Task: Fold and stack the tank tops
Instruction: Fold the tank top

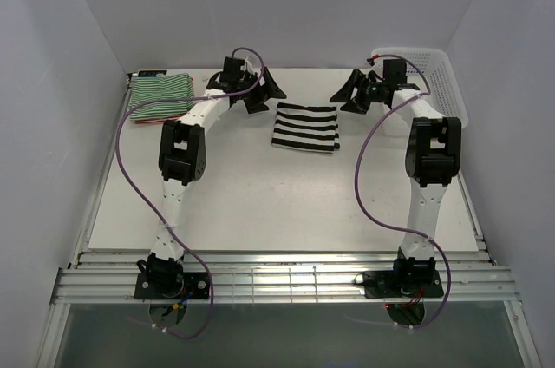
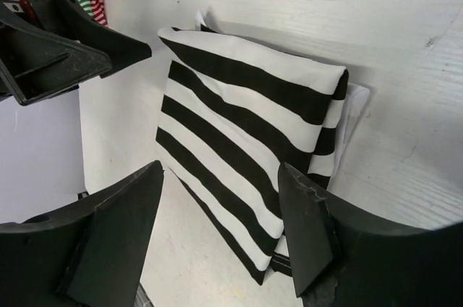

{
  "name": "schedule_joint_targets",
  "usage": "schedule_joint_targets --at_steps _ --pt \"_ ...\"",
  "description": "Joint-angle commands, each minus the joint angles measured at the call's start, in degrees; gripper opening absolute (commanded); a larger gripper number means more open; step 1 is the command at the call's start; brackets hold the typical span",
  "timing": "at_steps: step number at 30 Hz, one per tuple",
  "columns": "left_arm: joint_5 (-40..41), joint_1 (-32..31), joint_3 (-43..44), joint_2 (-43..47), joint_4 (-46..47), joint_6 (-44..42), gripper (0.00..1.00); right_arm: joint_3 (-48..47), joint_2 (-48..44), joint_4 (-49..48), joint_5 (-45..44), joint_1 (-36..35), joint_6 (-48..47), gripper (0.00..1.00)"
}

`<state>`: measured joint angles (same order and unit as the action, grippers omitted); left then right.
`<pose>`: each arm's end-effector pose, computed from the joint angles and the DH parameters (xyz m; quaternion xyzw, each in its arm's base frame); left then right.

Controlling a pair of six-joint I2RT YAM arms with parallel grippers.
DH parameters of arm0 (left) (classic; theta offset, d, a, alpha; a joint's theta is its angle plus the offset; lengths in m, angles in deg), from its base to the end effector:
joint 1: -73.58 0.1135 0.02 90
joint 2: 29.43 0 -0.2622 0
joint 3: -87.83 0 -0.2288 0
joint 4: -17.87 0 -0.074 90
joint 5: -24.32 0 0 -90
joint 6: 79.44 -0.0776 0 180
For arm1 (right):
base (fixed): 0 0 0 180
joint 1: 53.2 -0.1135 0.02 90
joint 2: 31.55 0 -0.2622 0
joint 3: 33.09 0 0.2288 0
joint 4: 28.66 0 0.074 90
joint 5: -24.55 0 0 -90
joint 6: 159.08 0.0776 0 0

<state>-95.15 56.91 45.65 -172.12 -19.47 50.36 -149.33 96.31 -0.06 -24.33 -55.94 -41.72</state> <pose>0.5268 -0.1976 0.1579 -0.0763 0.8869 -0.3902 0.2351 0.5032 0.0752 0.1889 0.0367 0.8613 0.4100 0.2978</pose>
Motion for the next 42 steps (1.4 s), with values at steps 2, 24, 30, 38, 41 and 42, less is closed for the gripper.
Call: schedule_joint_targets --at_steps 2,24,30,38,41,42 --pt "0.6 0.1 1.7 6.7 1.6 -0.7 0.98 0.6 -7.9 -0.3 1.3 -1.3 -3.0 0.75" --pt "-4.2 -6.0 -28.6 13.9 7.2 3.6 0.98 24.3 -9.5 -11.6 -2.8 -6.5 0.7 0.9" --pt "-0.4 -6.0 -39.7 20.3 5.1 1.3 0.98 35.4 -13.9 -12.7 -3.9 -7.0 -0.5 0.9" --pt "2.2 -7.8 -57.4 34.7 5.1 0.5 0.98 53.5 -28.9 -16.4 -5.5 -12.8 1.4 0.9" --pt "3.5 -8.9 -62.6 41.1 4.4 0.8 0.98 58.5 -35.0 -16.6 -7.4 -15.4 3.1 0.9" --pt "3.7 -9.2 -63.8 42.9 4.3 1.0 0.98 59.2 -36.4 -16.2 -7.7 -15.5 3.2 0.9"
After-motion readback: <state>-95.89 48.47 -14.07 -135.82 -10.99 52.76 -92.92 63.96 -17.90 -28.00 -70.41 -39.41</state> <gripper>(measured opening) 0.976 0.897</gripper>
